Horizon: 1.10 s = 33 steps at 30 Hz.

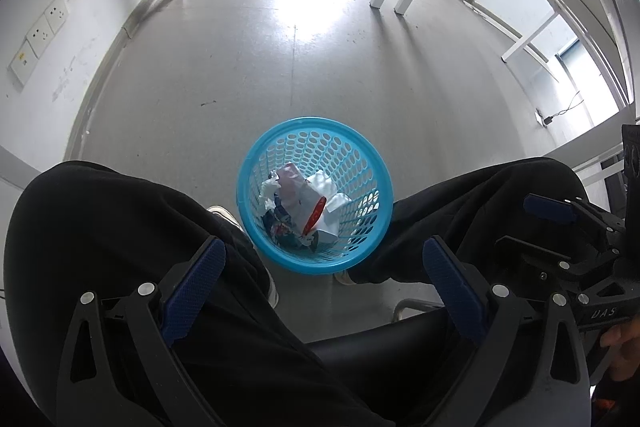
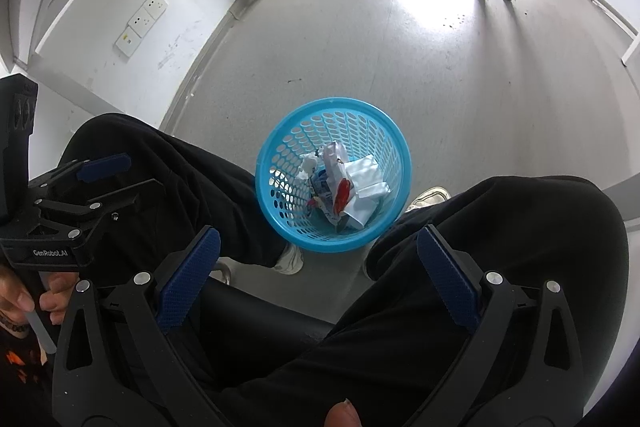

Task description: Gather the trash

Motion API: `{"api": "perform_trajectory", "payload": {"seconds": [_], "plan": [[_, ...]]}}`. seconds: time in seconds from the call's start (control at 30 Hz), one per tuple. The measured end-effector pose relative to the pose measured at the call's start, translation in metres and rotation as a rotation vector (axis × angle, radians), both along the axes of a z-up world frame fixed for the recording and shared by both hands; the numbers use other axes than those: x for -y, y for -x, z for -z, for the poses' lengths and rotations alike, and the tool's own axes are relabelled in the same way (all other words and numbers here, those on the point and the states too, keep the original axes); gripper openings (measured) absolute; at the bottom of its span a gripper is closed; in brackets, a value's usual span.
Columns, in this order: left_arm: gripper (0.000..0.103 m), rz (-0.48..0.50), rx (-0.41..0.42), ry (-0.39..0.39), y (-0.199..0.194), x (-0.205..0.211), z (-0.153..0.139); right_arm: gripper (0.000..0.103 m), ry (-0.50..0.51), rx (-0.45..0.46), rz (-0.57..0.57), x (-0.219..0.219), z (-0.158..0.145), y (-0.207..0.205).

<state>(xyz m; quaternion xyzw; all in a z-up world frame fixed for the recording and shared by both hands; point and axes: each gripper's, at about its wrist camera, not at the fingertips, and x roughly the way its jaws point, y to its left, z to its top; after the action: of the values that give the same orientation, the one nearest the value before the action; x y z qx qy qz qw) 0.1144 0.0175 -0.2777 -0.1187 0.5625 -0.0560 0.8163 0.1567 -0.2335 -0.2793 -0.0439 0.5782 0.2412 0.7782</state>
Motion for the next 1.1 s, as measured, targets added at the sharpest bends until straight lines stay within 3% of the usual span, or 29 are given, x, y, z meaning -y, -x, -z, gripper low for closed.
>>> {"api": "perform_trajectory", "payload": {"seconds": [1.1], "plan": [[0.097,0.012,0.001,-0.01,0.0034,-0.0002,0.0002,0.094,-0.006,-0.008,0.003,0.0028,0.0014,-0.0005]]}}
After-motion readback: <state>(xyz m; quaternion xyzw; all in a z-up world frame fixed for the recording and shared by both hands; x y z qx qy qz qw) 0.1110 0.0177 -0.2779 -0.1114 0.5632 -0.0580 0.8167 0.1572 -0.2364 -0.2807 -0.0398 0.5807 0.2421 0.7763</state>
